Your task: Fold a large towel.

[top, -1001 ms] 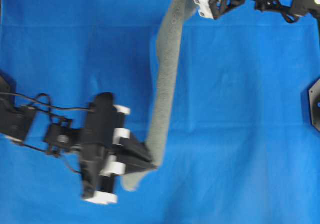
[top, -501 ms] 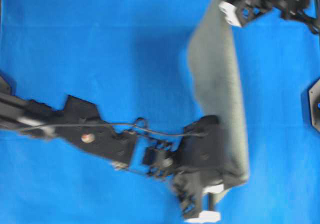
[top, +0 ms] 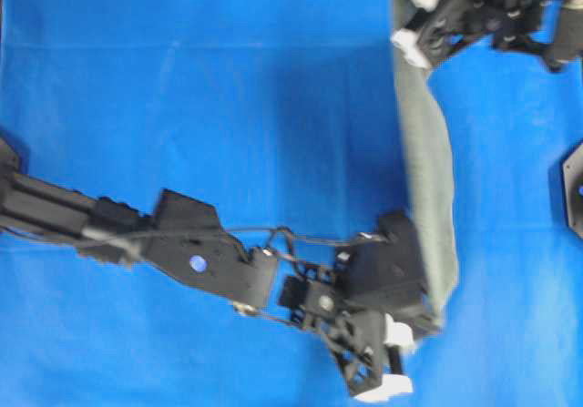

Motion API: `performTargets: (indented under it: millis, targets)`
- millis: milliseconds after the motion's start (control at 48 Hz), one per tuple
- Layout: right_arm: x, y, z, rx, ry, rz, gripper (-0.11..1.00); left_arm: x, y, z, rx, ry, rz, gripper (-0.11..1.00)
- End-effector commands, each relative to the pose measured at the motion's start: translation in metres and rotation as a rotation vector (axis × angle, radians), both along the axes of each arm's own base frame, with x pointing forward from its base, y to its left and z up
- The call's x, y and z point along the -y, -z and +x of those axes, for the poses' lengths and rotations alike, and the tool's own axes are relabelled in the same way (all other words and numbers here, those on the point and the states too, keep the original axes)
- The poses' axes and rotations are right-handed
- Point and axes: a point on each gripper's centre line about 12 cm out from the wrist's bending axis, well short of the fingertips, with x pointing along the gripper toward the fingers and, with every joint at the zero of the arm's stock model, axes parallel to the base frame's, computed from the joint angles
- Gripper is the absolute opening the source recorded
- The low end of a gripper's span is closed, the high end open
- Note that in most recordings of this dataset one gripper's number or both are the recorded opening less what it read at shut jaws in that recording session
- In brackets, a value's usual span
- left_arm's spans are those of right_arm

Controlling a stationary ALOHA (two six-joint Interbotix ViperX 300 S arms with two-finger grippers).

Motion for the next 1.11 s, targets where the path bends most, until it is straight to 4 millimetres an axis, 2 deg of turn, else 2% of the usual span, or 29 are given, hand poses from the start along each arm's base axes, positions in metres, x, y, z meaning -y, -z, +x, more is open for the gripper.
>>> performTargets:
  millis: [0, 250, 459, 605, 855, 897, 980, 1084]
  targets:
    - [0.023, -0.007, 0.017, 0.028, 0.015, -0.017, 0.04, 0.071, -0.016, -0.049, 0.009, 0.114, -0.089, 0.04]
    - [0.04, 0.022, 0.06, 0.024, -0.053, 0.009, 0.04, 0.073, 0.014, -0.101, -0.139, 0.072, -0.182, 0.04]
    - [0.044, 0.045, 0.079, 0.022, -0.121, 0.025, 0.04, 0.057, 0.03, -0.124, -0.199, 0.044, -0.179, 0.04]
    - [0.042, 0.054, 0.084, 0.025, -0.155, 0.035, 0.04, 0.037, 0.035, -0.126, -0.204, 0.008, -0.174, 0.04]
    - [0.042, 0.054, 0.085, 0.019, -0.172, 0.019, 0.05, 0.005, 0.037, -0.119, -0.197, -0.037, -0.133, 0.04]
    - [0.042, 0.054, 0.085, 0.018, -0.176, 0.016, 0.11, 0.001, 0.036, -0.118, -0.19, -0.037, -0.123, 0.04]
    - [0.042, 0.054, 0.085, 0.014, -0.179, 0.01, 0.33, -0.009, 0.035, -0.118, -0.181, -0.041, -0.102, 0.07]
    - [0.042, 0.052, 0.084, 0.01, -0.187, -0.003, 0.6, -0.019, 0.035, -0.121, -0.182, -0.054, -0.093, 0.35]
